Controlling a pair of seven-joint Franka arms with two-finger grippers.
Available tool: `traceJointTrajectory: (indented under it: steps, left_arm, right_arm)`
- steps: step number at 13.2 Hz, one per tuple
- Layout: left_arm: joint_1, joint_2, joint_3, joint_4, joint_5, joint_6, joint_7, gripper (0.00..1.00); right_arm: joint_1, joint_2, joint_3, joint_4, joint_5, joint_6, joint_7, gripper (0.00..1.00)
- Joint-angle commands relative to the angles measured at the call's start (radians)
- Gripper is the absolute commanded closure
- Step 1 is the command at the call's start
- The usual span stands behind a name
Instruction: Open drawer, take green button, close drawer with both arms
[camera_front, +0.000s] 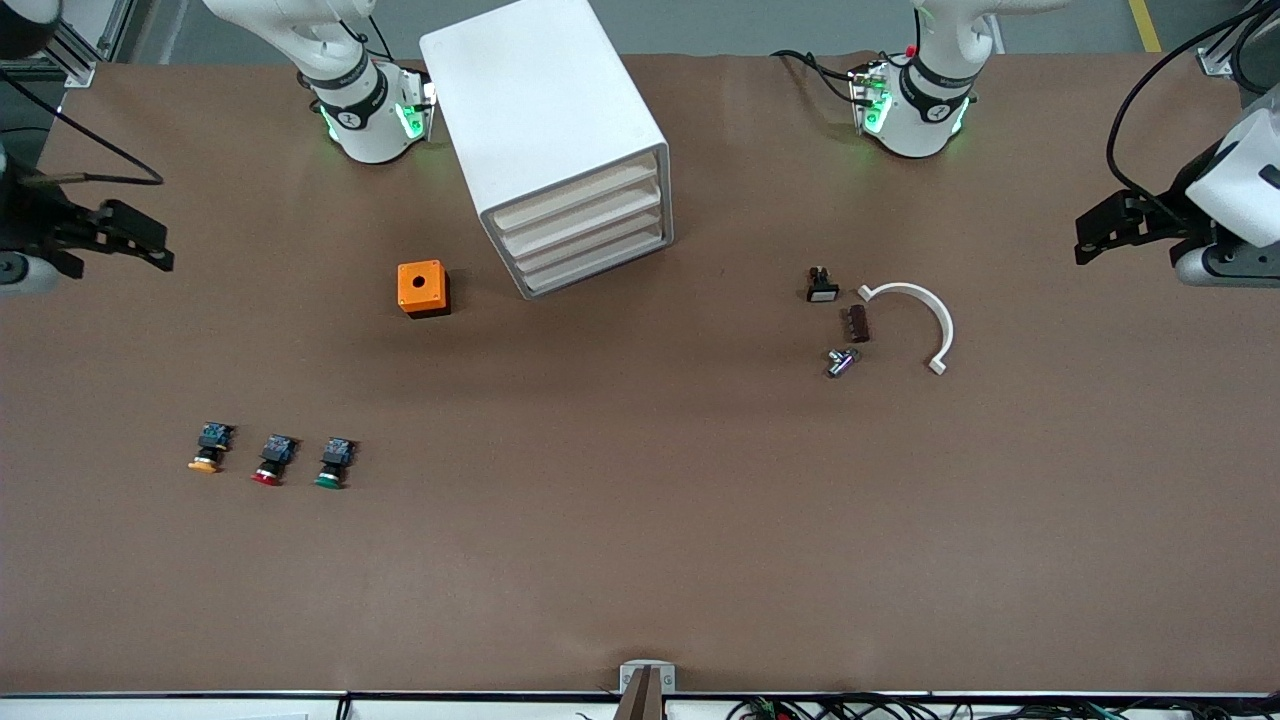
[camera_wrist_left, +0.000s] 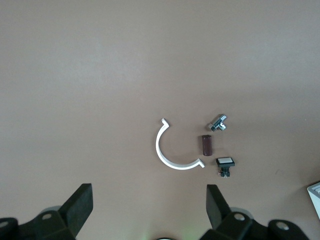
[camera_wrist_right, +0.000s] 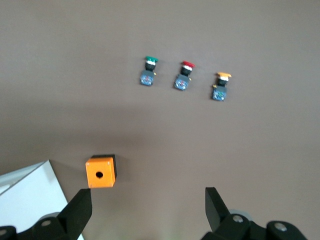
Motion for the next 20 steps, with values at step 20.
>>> traceJointTrajectory:
  steps: [20]
  left_arm:
    - [-0.024,-0.155,0.011,-0.239,-0.018,0.123,0.005,0.00]
  right_arm:
    - [-0.002,-0.049,-0.006,0.017,0.025,0.003,0.015,0.00]
